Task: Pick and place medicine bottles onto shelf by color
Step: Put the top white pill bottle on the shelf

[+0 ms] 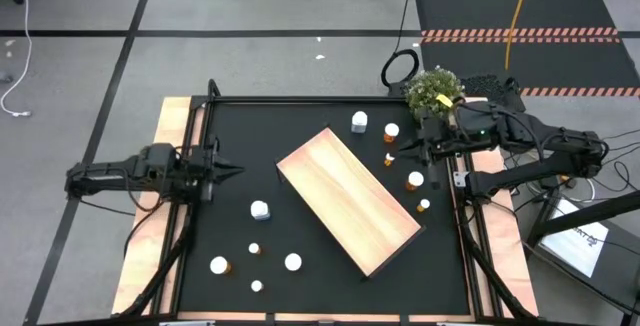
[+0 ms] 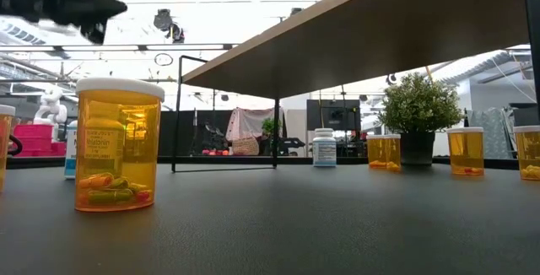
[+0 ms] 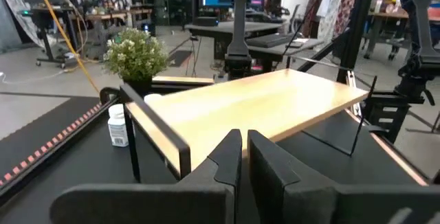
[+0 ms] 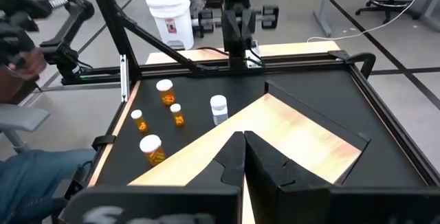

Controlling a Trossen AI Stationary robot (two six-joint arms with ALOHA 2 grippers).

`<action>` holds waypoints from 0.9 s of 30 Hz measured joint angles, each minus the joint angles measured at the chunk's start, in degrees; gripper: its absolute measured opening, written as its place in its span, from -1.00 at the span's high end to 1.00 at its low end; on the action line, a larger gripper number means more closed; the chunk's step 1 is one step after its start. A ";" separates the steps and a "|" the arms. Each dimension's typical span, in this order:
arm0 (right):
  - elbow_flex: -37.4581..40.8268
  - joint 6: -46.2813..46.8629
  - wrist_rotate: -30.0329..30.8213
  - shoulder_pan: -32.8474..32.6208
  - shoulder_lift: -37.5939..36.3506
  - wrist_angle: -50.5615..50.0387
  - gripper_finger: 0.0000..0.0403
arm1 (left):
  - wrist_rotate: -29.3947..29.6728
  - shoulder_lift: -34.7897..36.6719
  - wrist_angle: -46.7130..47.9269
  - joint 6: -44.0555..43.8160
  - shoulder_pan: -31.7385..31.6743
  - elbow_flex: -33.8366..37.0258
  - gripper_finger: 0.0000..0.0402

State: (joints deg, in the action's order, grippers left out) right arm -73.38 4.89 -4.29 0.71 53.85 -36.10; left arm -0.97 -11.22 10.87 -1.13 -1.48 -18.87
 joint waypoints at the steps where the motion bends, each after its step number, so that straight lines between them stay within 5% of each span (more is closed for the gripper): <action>1: 0.00 0.00 0.00 0.00 0.10 0.00 1.00 | 0.02 -1.71 1.52 0.35 0.00 -2.22 0.87; 19: 12.87 0.40 0.01 0.00 0.41 6.90 1.00 | 0.02 -31.74 29.27 4.17 0.02 -42.43 0.87; 27: 22.13 0.68 0.02 -0.02 0.41 15.28 1.00 | 0.02 -38.21 29.17 8.40 2.59 -47.45 0.87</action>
State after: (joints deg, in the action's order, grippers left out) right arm -51.26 5.56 -4.27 0.69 54.26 -20.82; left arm -0.95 -49.43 40.04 7.26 1.11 -66.31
